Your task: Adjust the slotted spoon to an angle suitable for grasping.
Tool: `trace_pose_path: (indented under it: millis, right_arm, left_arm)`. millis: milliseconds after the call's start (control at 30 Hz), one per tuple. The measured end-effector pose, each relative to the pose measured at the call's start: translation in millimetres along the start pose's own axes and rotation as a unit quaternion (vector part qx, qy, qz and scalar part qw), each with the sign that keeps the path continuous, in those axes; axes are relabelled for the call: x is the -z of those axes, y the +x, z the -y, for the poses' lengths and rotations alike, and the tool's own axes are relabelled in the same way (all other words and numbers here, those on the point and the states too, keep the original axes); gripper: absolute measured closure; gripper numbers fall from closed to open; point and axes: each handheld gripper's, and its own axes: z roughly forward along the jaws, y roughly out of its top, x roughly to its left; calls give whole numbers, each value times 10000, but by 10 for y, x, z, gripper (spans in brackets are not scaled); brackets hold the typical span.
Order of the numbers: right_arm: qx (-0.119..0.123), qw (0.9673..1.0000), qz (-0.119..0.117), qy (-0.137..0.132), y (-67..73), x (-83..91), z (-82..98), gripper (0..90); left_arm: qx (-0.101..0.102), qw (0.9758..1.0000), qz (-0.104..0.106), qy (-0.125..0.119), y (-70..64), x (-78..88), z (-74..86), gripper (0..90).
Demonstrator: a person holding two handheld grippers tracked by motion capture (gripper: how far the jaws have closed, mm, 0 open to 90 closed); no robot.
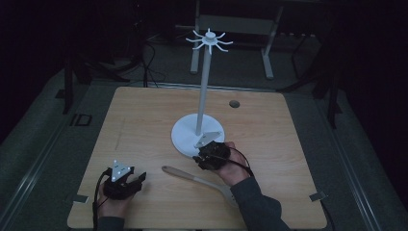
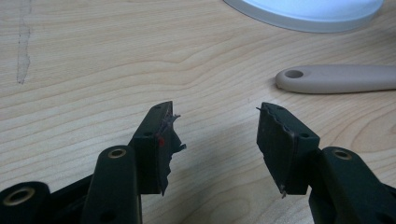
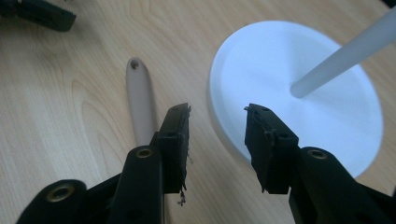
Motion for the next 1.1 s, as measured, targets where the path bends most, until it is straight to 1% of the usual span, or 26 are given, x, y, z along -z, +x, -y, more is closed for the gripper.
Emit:
trace_pose_path:
  millis: [167,267,367,433,633,700,800,967,1100]
  right_arm:
    - [146,9996,-127,219,54,-109,4,605]
    - [167,9989,-305,303,68,-169,19,613]
    - [201,9980,-359,477,99,-246,44,619]
    - [222,9974,-419,538,119,-288,59,626]
    - [306,9946,-648,747,205,-428,131,665]
    - [361,9932,-734,824,236,-480,157,669]
    - [459,9907,-788,1009,286,-545,189,684]
    - [490,9874,-887,1213,307,-630,224,724]
    - [460,9871,-949,1205,299,-655,246,730]
  left_arm:
    - [3,10000,-4,-9,1,3,-6,467]
    - [-5,10000,-5,-9,-1,5,-4,466]
    - [0,10000,-14,-25,4,13,-3,467]
    - [7,10000,-14,-14,9,16,-2,466]
    - [7,10000,-36,-40,13,29,4,467]
    - [11,10000,-37,-31,11,28,5,467]
    - [-3,10000,-32,-13,6,22,4,468]
    - [-11,10000,-38,5,6,18,5,466]
    - [2,10000,-37,5,10,18,4,466]
